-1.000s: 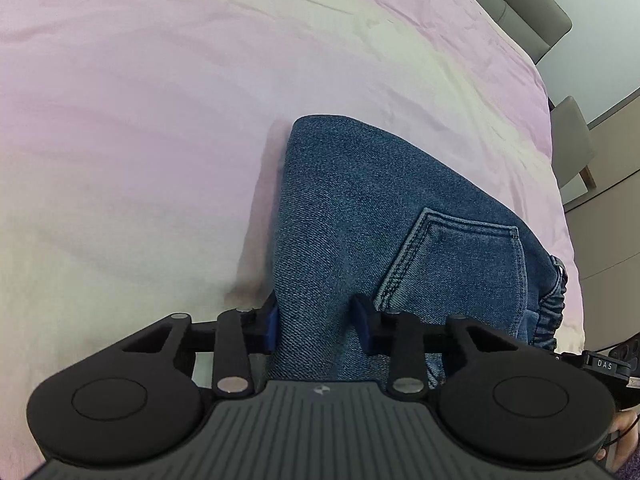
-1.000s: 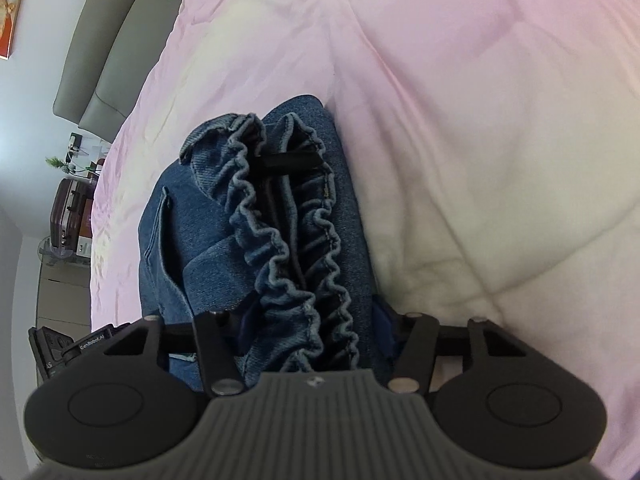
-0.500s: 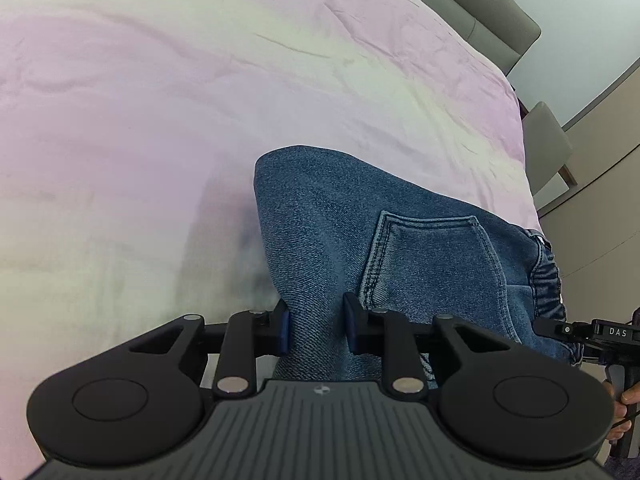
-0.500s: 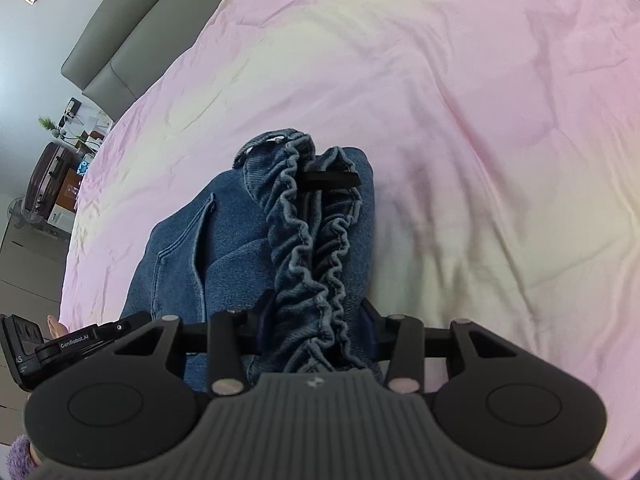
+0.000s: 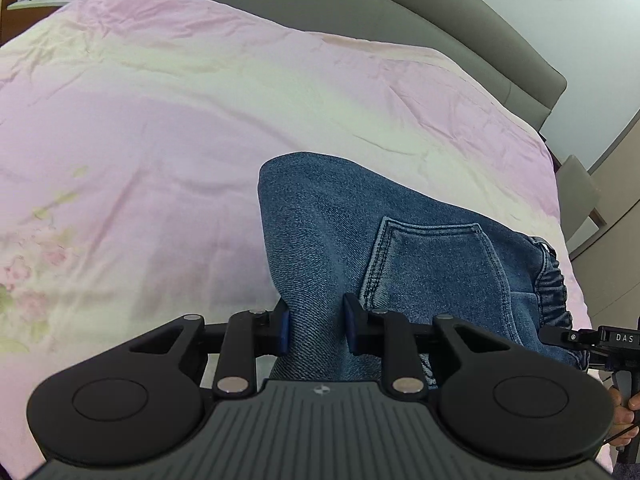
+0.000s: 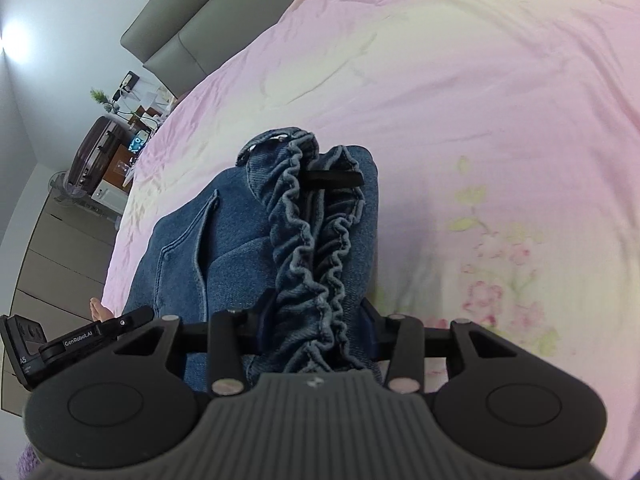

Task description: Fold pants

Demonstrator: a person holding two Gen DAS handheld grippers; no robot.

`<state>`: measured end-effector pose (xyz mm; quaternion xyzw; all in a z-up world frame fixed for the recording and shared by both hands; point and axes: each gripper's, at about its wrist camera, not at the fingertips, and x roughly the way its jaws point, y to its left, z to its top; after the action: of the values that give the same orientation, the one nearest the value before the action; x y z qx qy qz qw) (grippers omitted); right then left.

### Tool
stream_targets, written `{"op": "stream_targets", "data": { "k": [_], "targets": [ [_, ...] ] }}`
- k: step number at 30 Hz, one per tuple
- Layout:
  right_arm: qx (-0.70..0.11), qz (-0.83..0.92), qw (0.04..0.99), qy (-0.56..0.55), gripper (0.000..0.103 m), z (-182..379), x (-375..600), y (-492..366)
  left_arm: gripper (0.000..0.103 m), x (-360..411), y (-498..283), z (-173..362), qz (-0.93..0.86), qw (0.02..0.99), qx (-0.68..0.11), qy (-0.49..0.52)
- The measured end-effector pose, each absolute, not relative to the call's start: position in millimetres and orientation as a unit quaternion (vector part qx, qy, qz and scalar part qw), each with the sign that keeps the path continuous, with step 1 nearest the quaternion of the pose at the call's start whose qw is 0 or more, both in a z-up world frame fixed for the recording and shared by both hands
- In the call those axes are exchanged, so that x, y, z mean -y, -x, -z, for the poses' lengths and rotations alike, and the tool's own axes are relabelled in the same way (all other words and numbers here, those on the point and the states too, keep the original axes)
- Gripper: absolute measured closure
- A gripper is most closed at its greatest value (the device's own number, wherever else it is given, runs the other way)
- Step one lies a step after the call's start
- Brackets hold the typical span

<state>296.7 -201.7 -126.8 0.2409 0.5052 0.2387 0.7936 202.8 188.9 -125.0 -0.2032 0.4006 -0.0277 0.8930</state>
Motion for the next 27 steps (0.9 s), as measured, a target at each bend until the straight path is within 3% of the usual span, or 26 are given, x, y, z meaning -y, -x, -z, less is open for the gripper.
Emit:
{"op": "stream_targets", "data": {
  "k": [8,20,27],
  "targets": [
    [-0.497,-0.241,0.792,-0.259,0.064,148,123,-301,0.075,-236,-217,127,0.000,0.904,-0.390,0.176],
    [-0.534,-0.211,0.787,-0.229,0.064,209,64,-312,0.074,-281,-222,199,0.003,0.890,-0.409,0.200],
    [-0.548,-0.206,0.784,-0.205,0.062,232,48,-328,0.068,-276,-223,211,-0.011,0.890,-0.421,0.173]
  ]
}}
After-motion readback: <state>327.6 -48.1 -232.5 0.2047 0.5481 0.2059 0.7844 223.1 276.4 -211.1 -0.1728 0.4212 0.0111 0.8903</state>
